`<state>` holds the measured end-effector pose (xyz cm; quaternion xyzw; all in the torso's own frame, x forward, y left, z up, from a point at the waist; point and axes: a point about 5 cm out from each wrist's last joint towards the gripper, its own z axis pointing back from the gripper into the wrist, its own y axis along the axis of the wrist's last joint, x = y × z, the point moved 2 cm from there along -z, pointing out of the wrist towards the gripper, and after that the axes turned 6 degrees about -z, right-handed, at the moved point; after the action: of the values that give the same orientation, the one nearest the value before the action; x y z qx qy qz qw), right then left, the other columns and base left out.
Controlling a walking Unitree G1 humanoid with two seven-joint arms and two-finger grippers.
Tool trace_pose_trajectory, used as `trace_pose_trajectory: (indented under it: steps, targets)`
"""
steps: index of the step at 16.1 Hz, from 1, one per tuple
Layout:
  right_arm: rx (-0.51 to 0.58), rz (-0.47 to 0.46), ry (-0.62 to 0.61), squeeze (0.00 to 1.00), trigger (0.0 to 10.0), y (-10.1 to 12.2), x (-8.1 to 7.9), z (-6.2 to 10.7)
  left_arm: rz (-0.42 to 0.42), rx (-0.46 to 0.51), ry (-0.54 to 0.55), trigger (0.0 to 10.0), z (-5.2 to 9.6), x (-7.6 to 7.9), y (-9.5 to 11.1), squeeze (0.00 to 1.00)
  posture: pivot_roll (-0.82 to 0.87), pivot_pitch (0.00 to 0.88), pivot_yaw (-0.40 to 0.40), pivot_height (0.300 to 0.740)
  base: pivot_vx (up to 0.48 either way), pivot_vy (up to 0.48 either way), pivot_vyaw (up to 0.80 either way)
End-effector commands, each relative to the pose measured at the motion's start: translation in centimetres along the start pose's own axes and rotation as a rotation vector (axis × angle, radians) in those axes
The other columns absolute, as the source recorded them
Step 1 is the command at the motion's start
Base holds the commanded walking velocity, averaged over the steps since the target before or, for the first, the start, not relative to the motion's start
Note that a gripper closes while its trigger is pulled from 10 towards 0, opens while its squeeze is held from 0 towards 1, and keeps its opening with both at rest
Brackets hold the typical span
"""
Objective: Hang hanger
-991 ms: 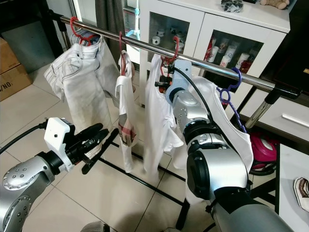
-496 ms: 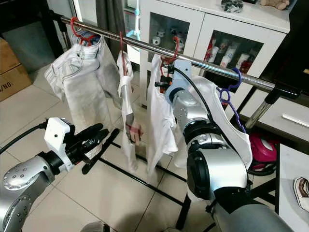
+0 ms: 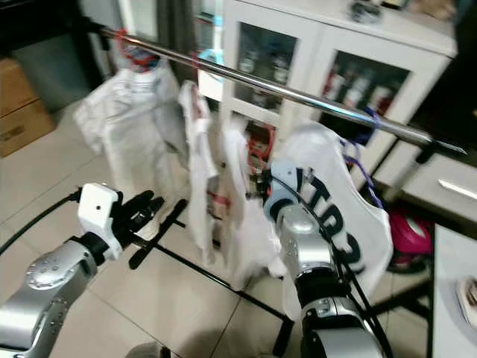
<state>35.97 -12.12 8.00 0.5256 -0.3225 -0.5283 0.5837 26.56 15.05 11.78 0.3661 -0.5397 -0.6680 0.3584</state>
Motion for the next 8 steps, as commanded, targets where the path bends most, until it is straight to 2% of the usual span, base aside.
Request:
trace_pose_trajectory:
  steps: [1,4,5,6,8]
  targets:
    - [0.134,0.033,0.023,0.00,0.0,3.9,-0.5,-0.4,-0.012,0.006,0.003,10.0,0.1,0.1,0.2,0.00,0.06,0.000,-0.023,0.740,0.000,0.000,0.00]
    - [0.149,0.031,0.018,0.00,0.0,3.7,-0.5,0.2,0.007,0.011,0.012,10.0,-0.1,0.0,0.2,0.00,0.05,0.000,-0.017,0.740,0.000,0.000,0.00]
    - [0.143,0.047,0.015,0.00,0.0,3.3,-0.6,1.5,0.017,0.016,0.032,10.0,-0.2,-0.1,0.0,0.00,0.04,0.000,-0.025,0.740,0.000,0.000,0.00]
    - [0.141,0.066,0.020,0.00,0.0,3.2,-0.7,2.1,0.025,0.020,0.042,10.0,-0.2,-0.1,-0.1,0.00,0.04,0.000,-0.036,0.740,0.000,0.000,0.00]
    - [0.110,0.084,0.002,0.00,0.0,2.2,0.0,4.0,0.036,0.012,0.070,10.0,0.0,0.5,-0.8,0.00,0.05,0.000,-0.061,0.740,0.000,0.000,0.00]
